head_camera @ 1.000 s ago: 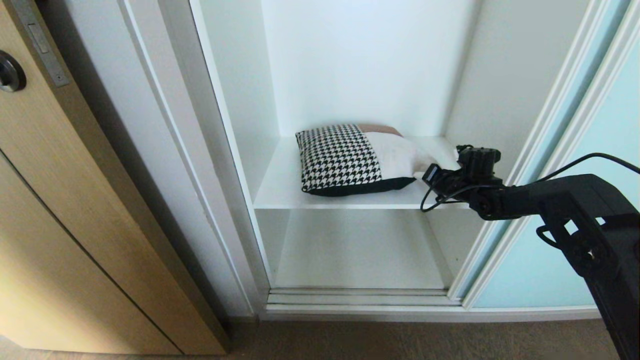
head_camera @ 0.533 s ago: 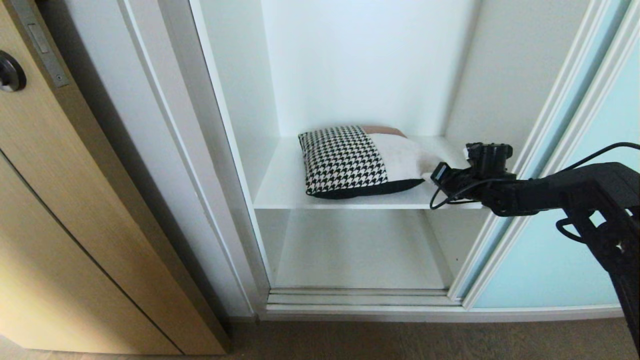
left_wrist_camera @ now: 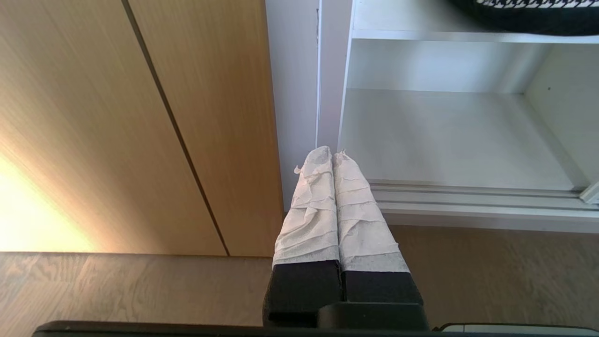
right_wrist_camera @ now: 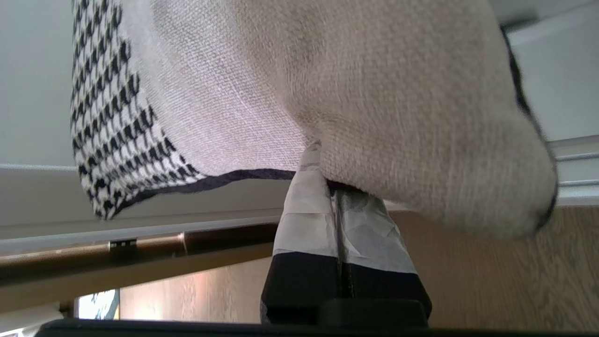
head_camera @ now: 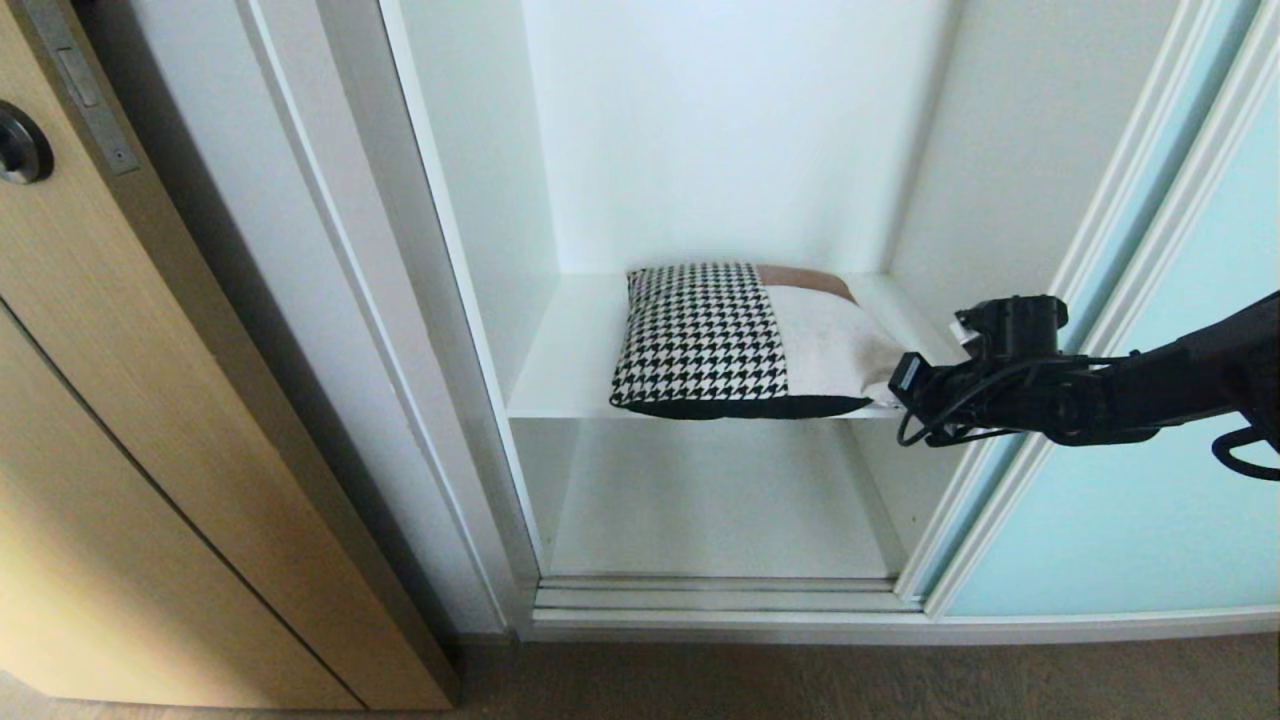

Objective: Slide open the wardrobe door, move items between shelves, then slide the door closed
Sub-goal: Place the pillow on the lower shelf

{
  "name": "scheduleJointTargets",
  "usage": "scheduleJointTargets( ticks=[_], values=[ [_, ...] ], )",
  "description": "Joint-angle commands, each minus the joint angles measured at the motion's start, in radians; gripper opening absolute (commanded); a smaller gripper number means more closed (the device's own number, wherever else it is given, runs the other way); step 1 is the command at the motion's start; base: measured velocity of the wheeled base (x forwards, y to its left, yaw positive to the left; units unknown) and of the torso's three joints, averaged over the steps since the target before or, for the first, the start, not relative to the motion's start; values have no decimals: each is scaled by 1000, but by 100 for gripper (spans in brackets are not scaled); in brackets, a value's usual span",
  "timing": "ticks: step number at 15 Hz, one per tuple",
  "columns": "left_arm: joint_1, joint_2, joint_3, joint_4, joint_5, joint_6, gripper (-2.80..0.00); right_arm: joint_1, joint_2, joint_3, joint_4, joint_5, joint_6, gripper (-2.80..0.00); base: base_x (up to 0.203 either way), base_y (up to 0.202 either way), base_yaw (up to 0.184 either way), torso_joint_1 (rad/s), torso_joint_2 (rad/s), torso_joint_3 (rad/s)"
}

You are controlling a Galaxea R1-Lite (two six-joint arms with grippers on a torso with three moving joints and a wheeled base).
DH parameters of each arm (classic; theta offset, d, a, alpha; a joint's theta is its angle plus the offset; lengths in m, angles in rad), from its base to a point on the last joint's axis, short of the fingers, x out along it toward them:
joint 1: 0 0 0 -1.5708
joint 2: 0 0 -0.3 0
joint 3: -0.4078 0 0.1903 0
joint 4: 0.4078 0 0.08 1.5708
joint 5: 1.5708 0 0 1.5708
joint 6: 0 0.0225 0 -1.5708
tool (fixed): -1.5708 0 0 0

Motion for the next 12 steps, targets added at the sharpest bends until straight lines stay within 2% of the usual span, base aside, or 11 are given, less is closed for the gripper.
scheduleJointTargets(
  ticks=[1, 2, 3, 9, 12],
  values=[
    [0, 2, 0, 0, 0, 0, -280, 0, -21, 2, -6, 2, 4, -280, 0, 0, 0, 0, 0, 0],
    [0, 2, 0, 0, 0, 0, -280, 0, -17, 2, -8, 1, 6, -280, 0, 0, 0, 0, 0, 0],
    [0, 2, 0, 0, 0, 0, -280, 2, -13, 0, -9, 0, 7, 0, 0, 0, 0, 0, 0, 0],
    [0, 2, 0, 1, 0, 0, -280, 2, -53, 19, -21, -9, 5, 0, 0, 0, 0, 0, 0, 0],
    [0, 2, 0, 0, 0, 0, -280, -52, -70, 31, -20, -13, 5, 0, 0, 0, 0, 0, 0, 0]
  ],
)
